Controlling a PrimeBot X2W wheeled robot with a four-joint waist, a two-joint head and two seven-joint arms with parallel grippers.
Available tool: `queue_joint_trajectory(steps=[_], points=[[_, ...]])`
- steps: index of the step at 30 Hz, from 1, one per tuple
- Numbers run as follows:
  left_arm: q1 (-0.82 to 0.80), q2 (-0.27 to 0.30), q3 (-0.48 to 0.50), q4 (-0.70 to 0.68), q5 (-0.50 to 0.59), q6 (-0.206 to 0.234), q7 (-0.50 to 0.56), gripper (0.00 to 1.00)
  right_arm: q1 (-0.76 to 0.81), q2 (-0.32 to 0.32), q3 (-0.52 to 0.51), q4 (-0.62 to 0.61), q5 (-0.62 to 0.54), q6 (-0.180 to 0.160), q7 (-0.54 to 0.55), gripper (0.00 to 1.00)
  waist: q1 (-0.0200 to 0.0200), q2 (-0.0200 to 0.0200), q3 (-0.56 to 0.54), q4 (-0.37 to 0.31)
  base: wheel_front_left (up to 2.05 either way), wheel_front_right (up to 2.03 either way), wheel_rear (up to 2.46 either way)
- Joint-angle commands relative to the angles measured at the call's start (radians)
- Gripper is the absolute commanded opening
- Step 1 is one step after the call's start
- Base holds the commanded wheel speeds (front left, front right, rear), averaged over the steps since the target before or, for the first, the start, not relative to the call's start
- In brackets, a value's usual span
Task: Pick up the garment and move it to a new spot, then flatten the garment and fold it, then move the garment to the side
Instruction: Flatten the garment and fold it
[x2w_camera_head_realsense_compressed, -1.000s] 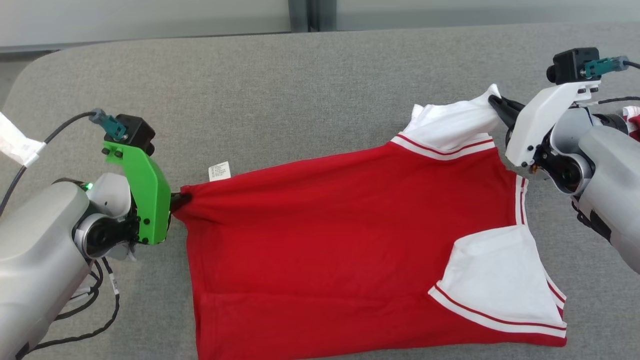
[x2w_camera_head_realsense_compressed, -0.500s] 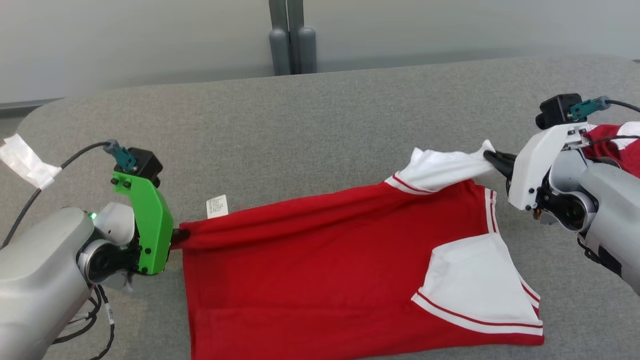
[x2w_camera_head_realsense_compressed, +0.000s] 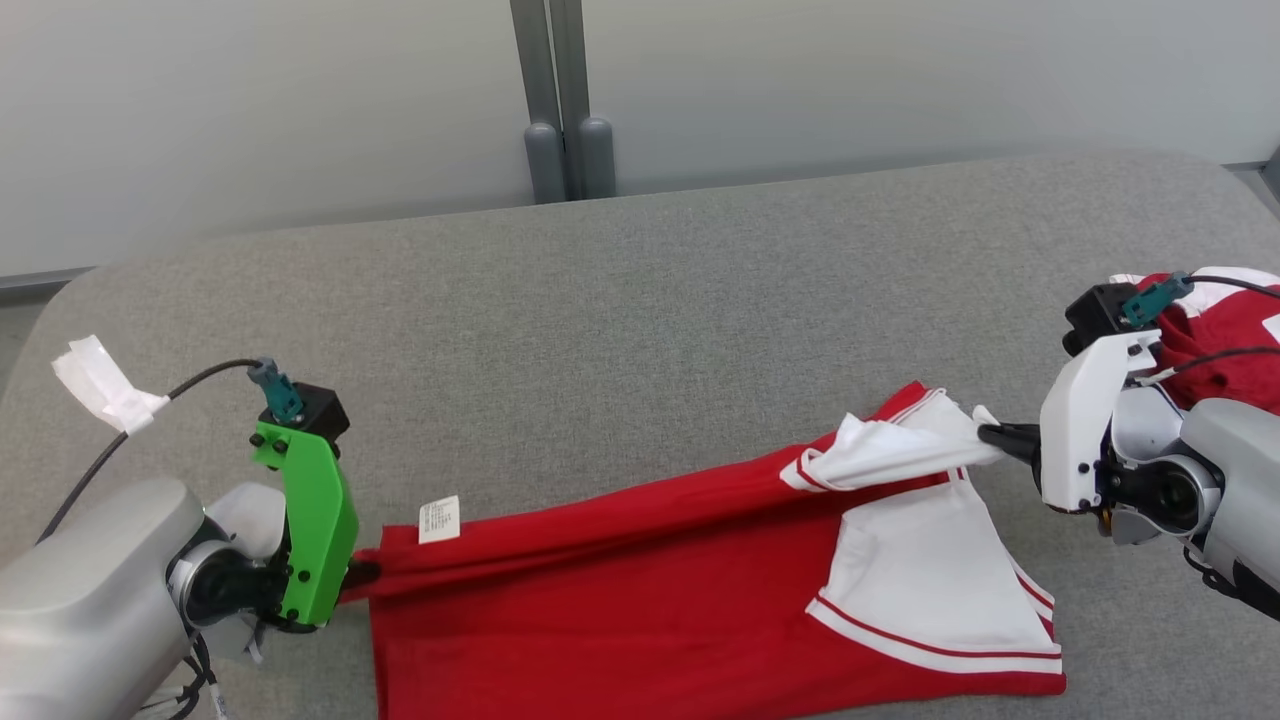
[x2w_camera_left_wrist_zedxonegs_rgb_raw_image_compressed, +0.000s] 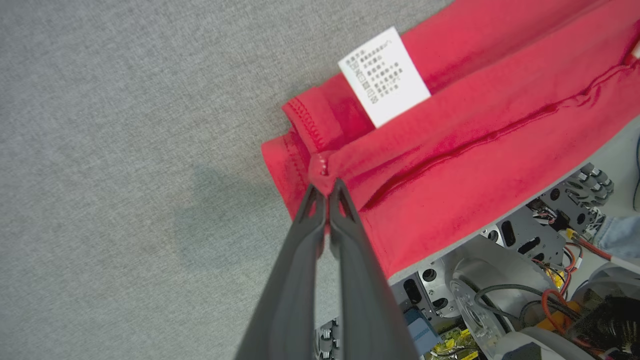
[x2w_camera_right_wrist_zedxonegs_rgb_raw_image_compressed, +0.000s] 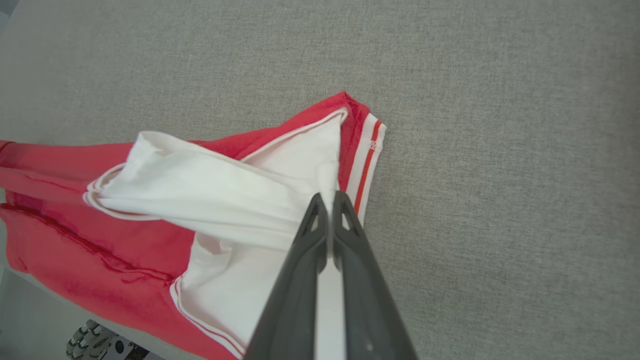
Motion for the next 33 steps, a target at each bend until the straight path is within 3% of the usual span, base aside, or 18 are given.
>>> queue_joint_trajectory(steps=[1,15,16,17,18,19,20,21,22,28,33], points=[[0.021,0.007,-0.004,0.000,-0.007,0.002,0.011,0.00,0.018,-0.013,0.001,-0.006,0.006,-0.001,0.006,0.00,0.0001,0.0000,-0.010,-0.001,0.00,0.00,0.00],[0.072,0.011,-0.012,-0.047,-0.036,0.029,0.055,0.00,0.081,-0.041,0.010,-0.030,0.048,-0.001,0.088,0.00,0.0001,0.0000,-0.008,0.003,0.00,0.00,0.00],[0.076,0.009,-0.013,-0.048,-0.037,0.030,0.058,0.00,0.086,-0.040,0.011,-0.028,0.052,-0.001,0.092,0.04,0.0001,0.0000,-0.007,0.004,0.00,0.00,0.00],[0.079,0.007,-0.013,-0.048,-0.037,0.030,0.056,0.00,0.089,-0.040,0.013,-0.025,0.052,-0.001,0.097,0.24,0.0001,0.0000,-0.006,0.004,0.00,0.00,0.00],[0.081,0.006,-0.013,-0.048,-0.037,0.030,0.055,0.07,0.089,-0.039,0.012,-0.024,0.051,-0.001,0.098,0.37,0.0001,0.0000,-0.006,0.005,0.00,0.00,0.00],[0.083,0.005,-0.013,-0.048,-0.036,0.030,0.055,0.37,0.095,-0.037,0.012,-0.024,0.059,-0.001,0.103,1.00,0.0001,0.0000,-0.007,0.005,0.00,0.00,0.00],[0.087,0.005,-0.014,-0.046,-0.035,0.029,0.058,0.45,0.102,-0.034,0.012,-0.024,0.062,-0.001,0.107,1.00,0.0001,0.0000,-0.009,0.005,0.00,0.00,0.00],[0.091,0.004,-0.015,-0.045,-0.034,0.028,0.060,0.87,0.108,-0.032,0.013,-0.026,0.064,-0.001,0.110,1.00,0.0001,0.0000,-0.011,0.006,0.00,0.00,0.00],[0.093,0.003,-0.016,-0.043,-0.033,0.027,0.061,1.00,0.112,-0.031,0.013,-0.028,0.068,-0.001,0.111,1.00,0.0001,0.0000,-0.014,0.006,0.00,0.00,0.00],[0.096,0.014,0.002,-0.048,-0.046,0.021,0.039,1.00,0.147,-0.054,0.002,-0.052,0.103,-0.001,0.118,1.00,0.0001,0.0000,-0.037,0.009,0.00,0.00,0.00],[0.067,0.051,0.050,-0.090,-0.042,0.018,-0.031,1.00,0.164,-0.085,-0.042,-0.089,0.107,-0.001,0.015,1.00,0.0001,0.0000,-0.052,0.015,0.00,0.00,0.00]])
